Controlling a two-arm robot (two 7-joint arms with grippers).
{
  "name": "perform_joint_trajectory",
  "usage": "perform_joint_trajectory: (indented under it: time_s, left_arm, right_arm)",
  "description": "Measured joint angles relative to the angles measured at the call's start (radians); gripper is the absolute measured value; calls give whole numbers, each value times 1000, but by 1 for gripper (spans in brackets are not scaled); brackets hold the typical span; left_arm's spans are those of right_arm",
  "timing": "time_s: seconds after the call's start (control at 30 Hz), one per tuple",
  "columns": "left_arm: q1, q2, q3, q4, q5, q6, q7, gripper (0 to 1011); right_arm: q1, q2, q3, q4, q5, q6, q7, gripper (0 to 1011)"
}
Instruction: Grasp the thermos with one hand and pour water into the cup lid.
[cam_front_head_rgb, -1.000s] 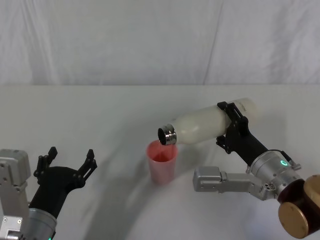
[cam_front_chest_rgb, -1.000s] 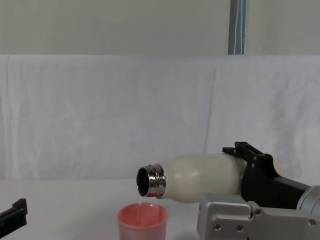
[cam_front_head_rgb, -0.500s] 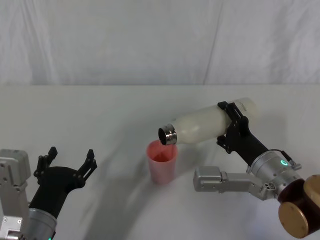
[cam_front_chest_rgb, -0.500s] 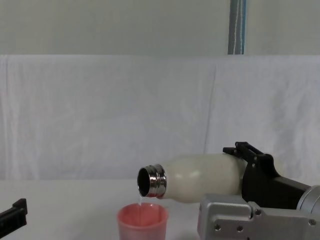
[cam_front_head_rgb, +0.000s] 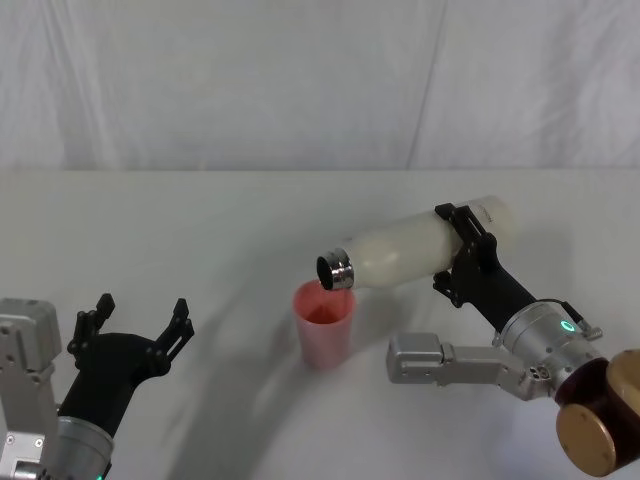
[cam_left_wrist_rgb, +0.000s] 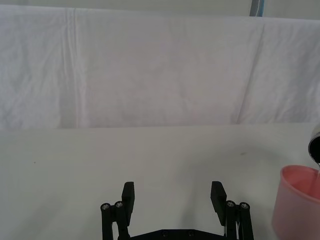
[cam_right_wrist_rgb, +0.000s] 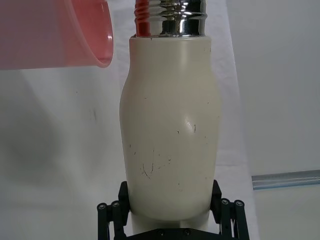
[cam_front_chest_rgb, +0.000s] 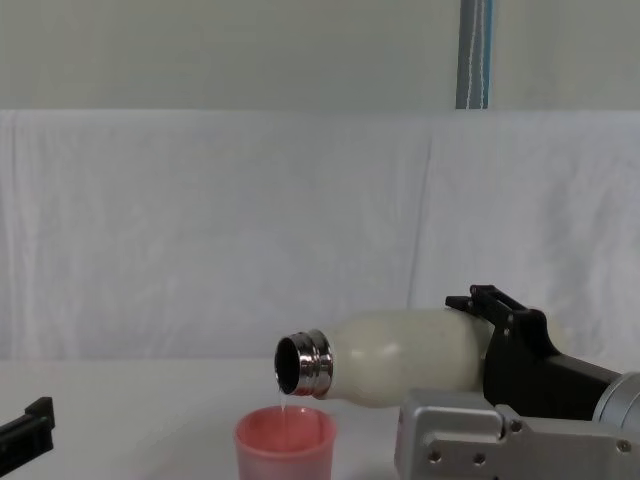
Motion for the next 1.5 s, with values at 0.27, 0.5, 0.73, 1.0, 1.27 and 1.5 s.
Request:
perform_joint_trajectory:
  time_s: [0.27, 0.5, 0.73, 1.0, 1.27, 1.5]
  left_arm:
    - [0, 0, 0, 0, 0, 0, 0, 1001]
    - [0, 0, 0, 0, 0, 0, 0, 1001]
    - [0, 0, 0, 0, 0, 0, 0, 1001]
    - [0, 0, 0, 0, 0, 0, 0, 1001]
    - [0, 0, 0, 0, 0, 0, 0, 1001]
    - [0, 0, 0, 0, 0, 0, 0, 1001]
  right_arm:
    - [0, 1, -1, 0, -1, 0, 0, 950]
    - [0, 1, -2, 0, -3, 0, -1, 950]
    - [0, 2, -2, 0, -5, 0, -2, 950]
    - [2, 3, -3, 2, -7, 1, -3, 950]
    - [3, 2, -4, 3, -8, 2, -5, 950]
    - [3, 3, -4, 3, -9, 4, -5, 950]
